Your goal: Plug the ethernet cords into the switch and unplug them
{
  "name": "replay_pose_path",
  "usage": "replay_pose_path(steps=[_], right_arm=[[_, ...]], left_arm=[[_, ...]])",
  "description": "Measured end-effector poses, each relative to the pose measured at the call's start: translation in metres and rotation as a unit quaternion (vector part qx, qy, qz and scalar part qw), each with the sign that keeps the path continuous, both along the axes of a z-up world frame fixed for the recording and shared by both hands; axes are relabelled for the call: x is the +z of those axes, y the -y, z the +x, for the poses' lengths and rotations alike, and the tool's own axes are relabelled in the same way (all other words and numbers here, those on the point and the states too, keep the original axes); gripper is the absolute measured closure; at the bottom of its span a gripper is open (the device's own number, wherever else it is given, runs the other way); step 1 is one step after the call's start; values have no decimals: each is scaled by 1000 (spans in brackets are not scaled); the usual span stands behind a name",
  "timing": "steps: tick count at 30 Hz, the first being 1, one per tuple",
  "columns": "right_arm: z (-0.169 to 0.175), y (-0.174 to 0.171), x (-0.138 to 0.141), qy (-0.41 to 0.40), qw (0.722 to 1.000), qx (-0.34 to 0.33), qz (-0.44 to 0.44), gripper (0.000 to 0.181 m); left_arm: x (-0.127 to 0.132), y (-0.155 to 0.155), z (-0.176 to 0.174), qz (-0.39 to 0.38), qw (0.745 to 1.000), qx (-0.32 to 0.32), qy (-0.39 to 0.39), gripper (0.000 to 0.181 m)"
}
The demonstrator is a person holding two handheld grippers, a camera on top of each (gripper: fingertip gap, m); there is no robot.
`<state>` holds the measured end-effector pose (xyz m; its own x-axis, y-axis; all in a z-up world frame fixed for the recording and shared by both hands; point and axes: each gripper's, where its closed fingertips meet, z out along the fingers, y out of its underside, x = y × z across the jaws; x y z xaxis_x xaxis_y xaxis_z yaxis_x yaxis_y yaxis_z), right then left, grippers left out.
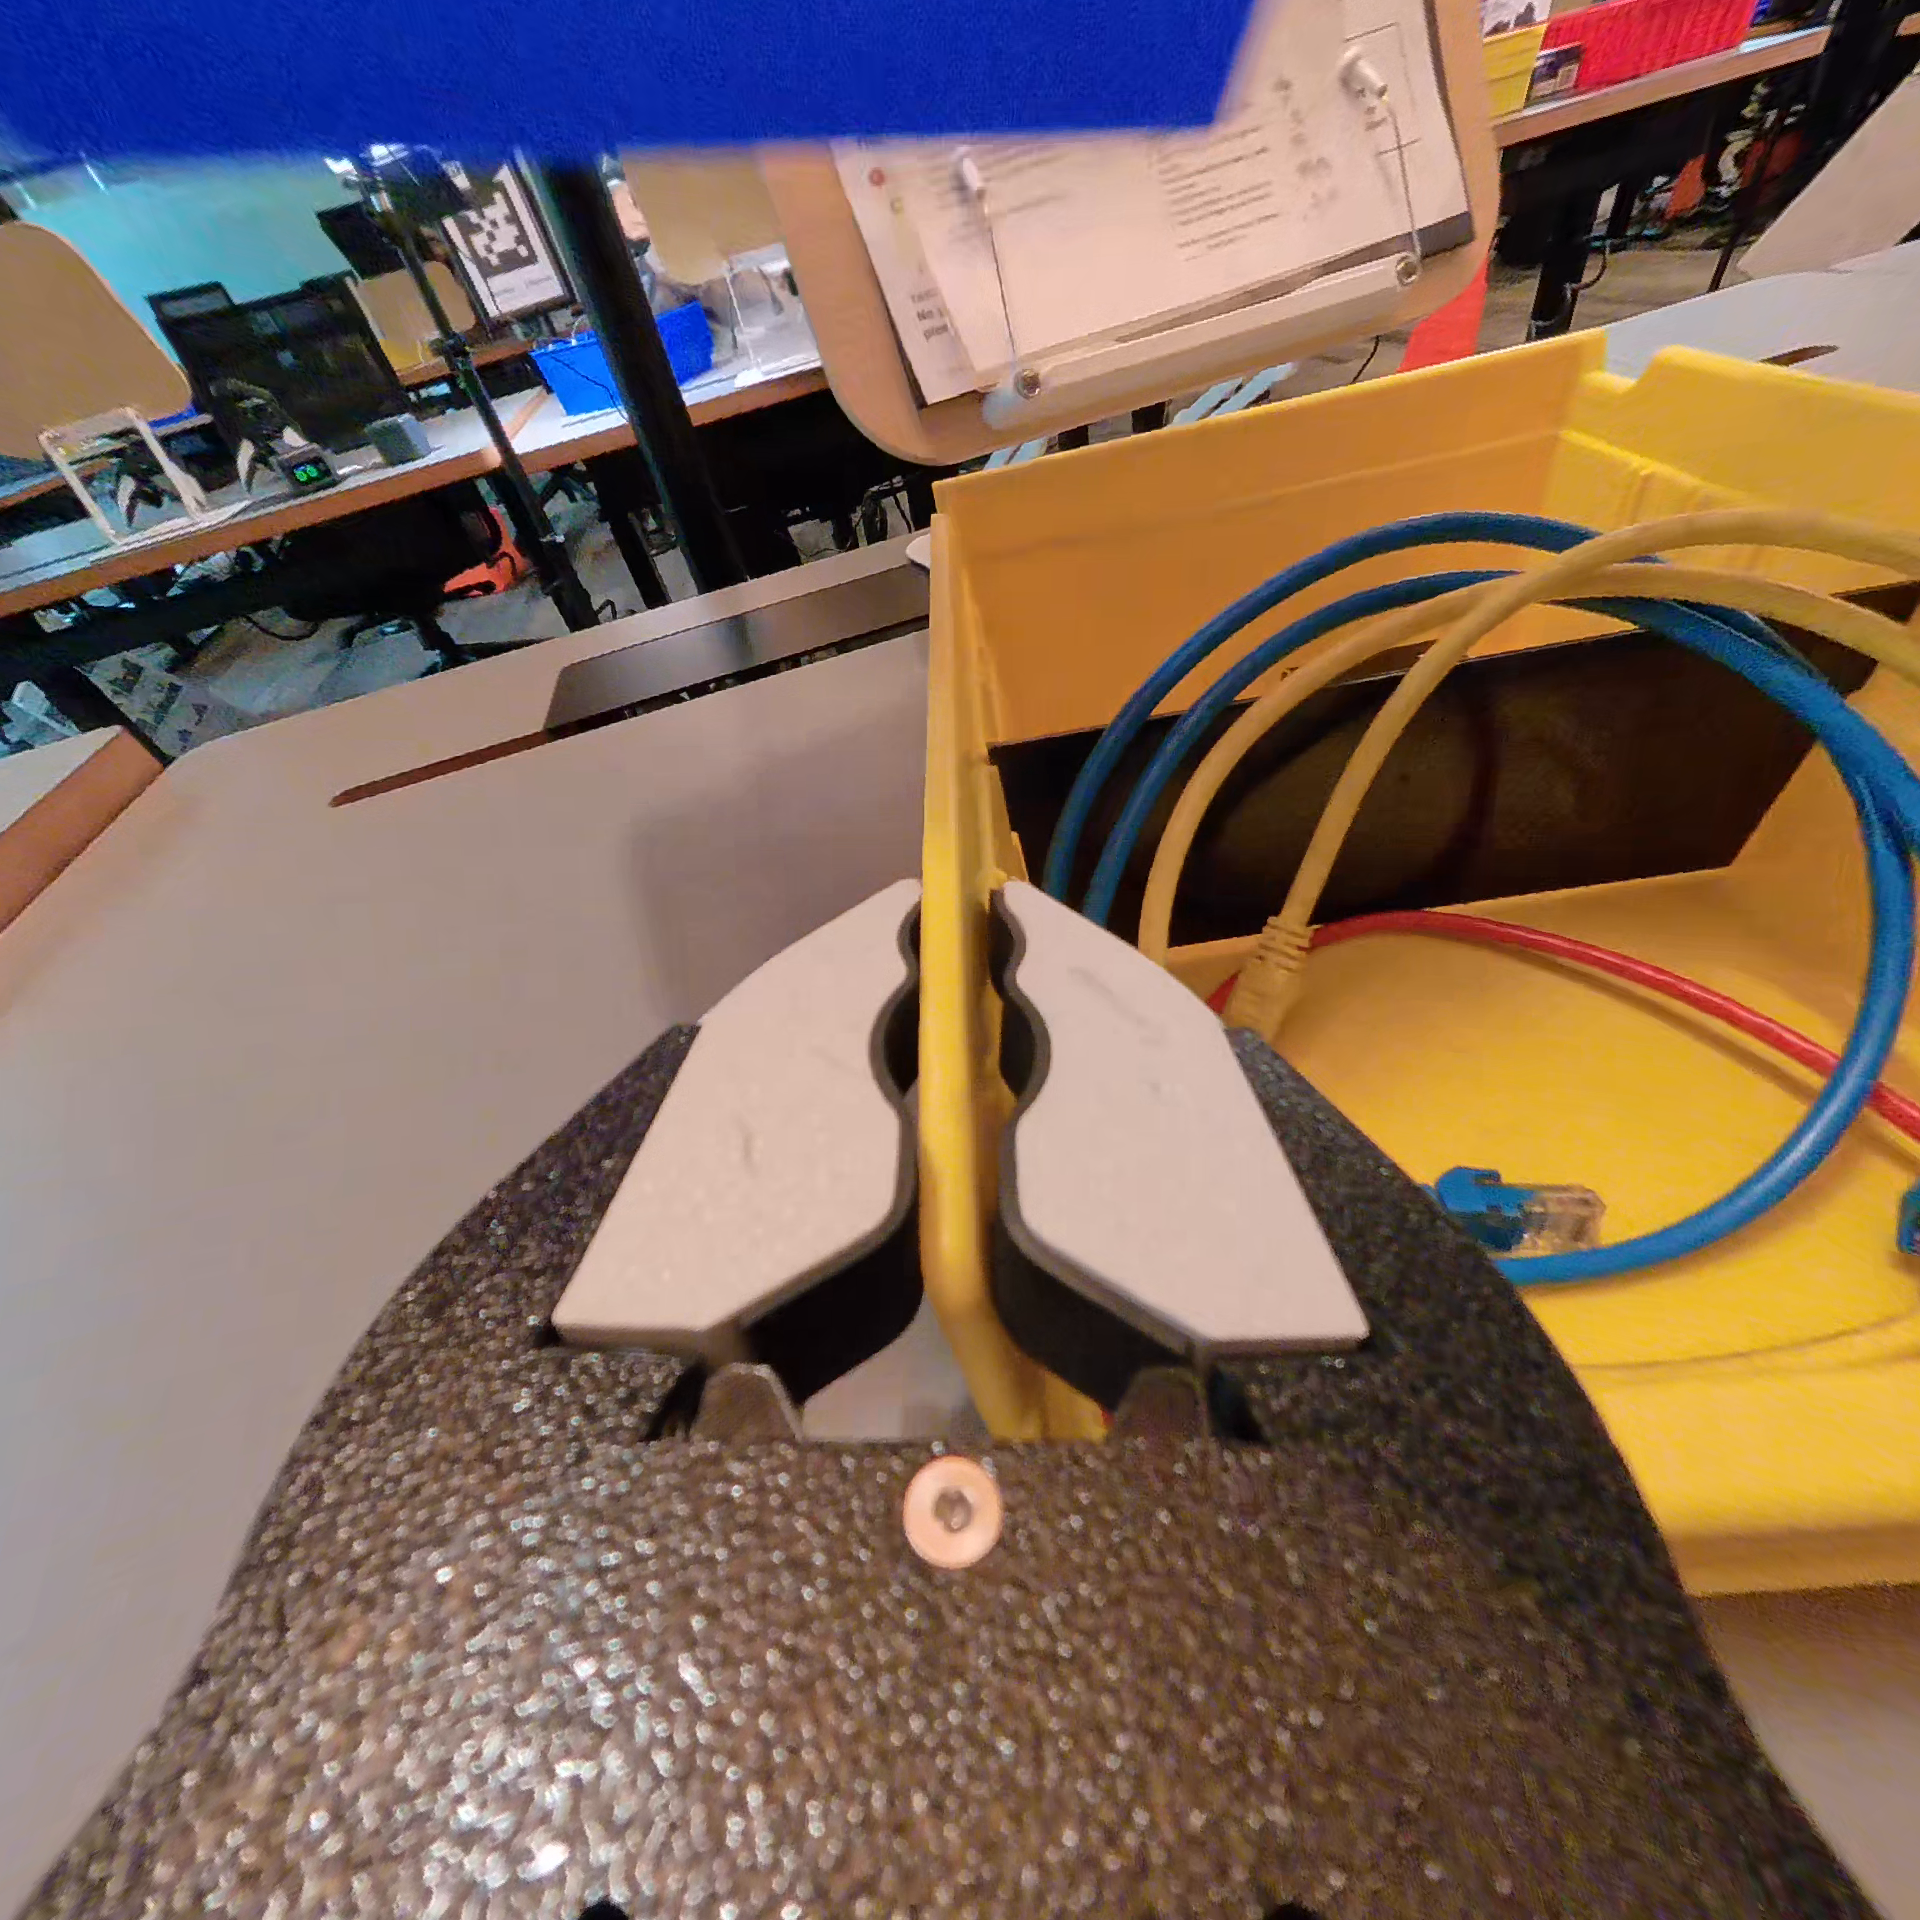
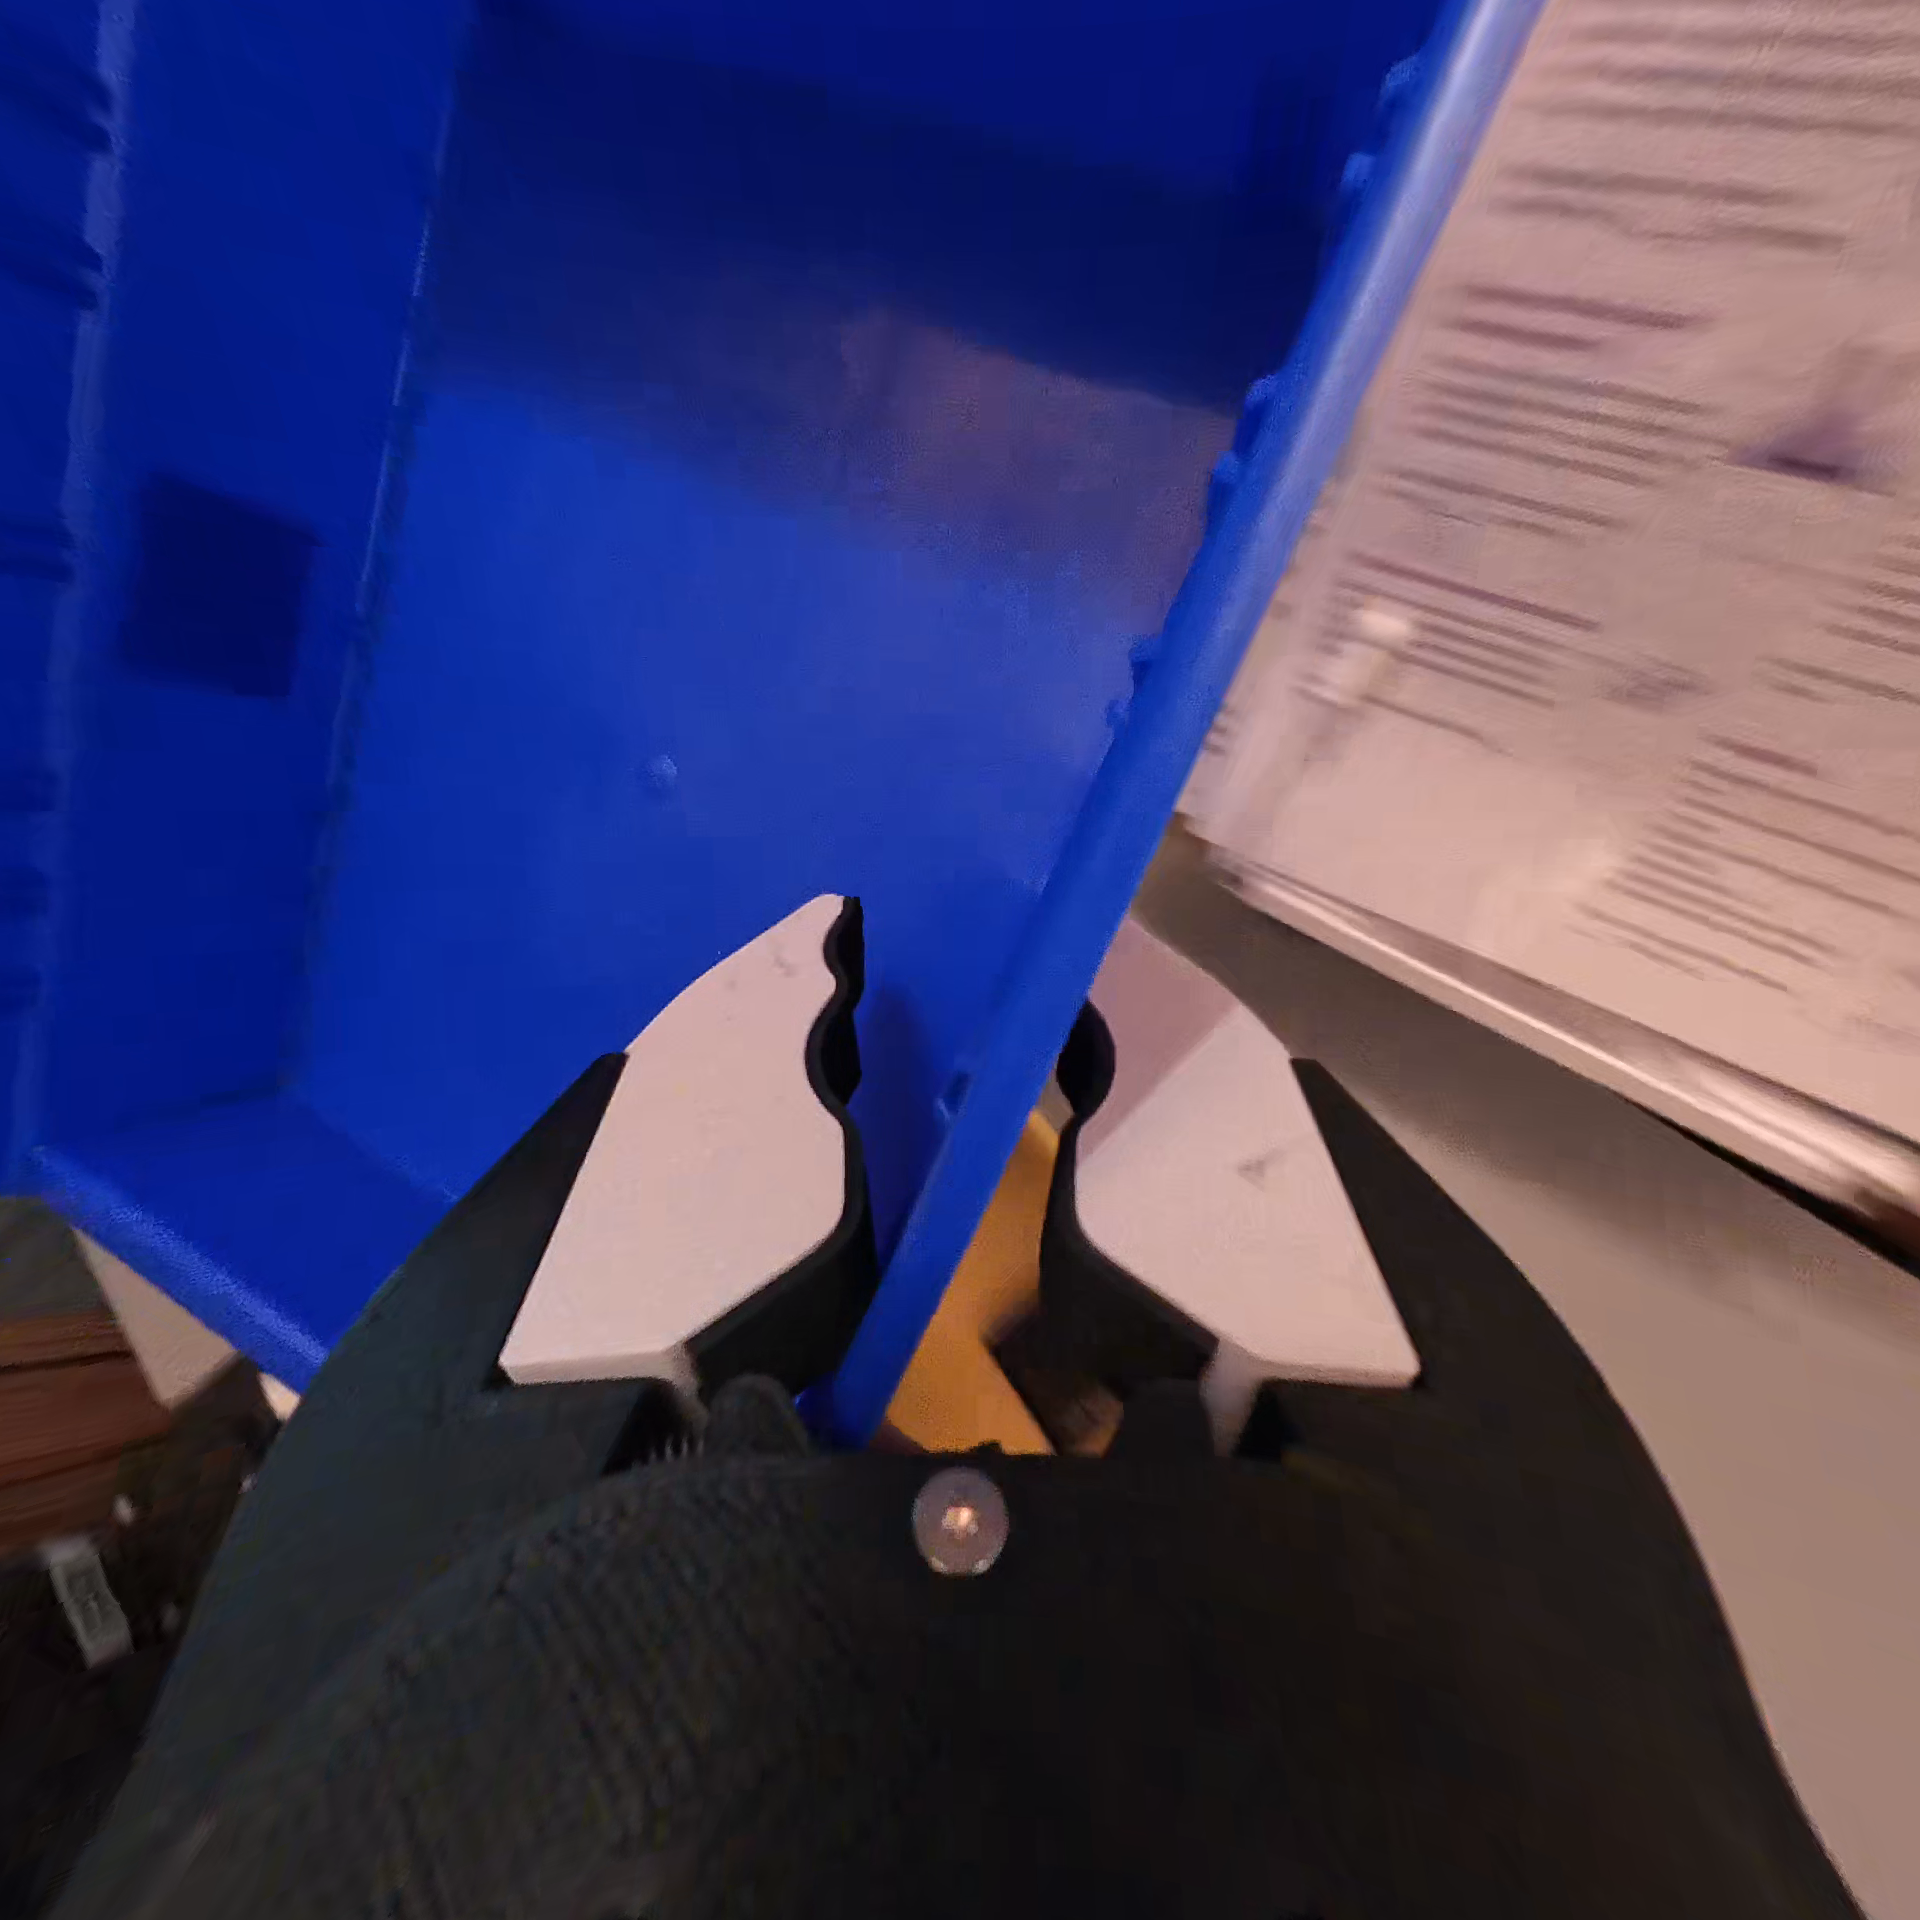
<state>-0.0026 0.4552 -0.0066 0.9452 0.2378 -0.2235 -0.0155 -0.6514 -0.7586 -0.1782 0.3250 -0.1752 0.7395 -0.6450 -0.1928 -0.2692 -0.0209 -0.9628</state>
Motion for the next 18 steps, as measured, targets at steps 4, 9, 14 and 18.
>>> replay_pose_path(steps=[4, 9, 14, 18], right_arm=[[126, 89, -10, 4, 998, -60, -1, 146], [250, 213, -100, -7, 987, -152, -61, 145], [322, 306, -186, -43, 964, -221, -139, 144], [345, 336, -204, -42, 961, -233, -146, 144]], left_arm=[[0, -9, -13, 0, 1000, 6, 0, 172], [0, -30, -48, 2, 999, 39, 1, 170], [0, -58, -92, -21, 997, 74, 22, 173], [0, -83, -125, -12, 994, 106, 10, 173]])
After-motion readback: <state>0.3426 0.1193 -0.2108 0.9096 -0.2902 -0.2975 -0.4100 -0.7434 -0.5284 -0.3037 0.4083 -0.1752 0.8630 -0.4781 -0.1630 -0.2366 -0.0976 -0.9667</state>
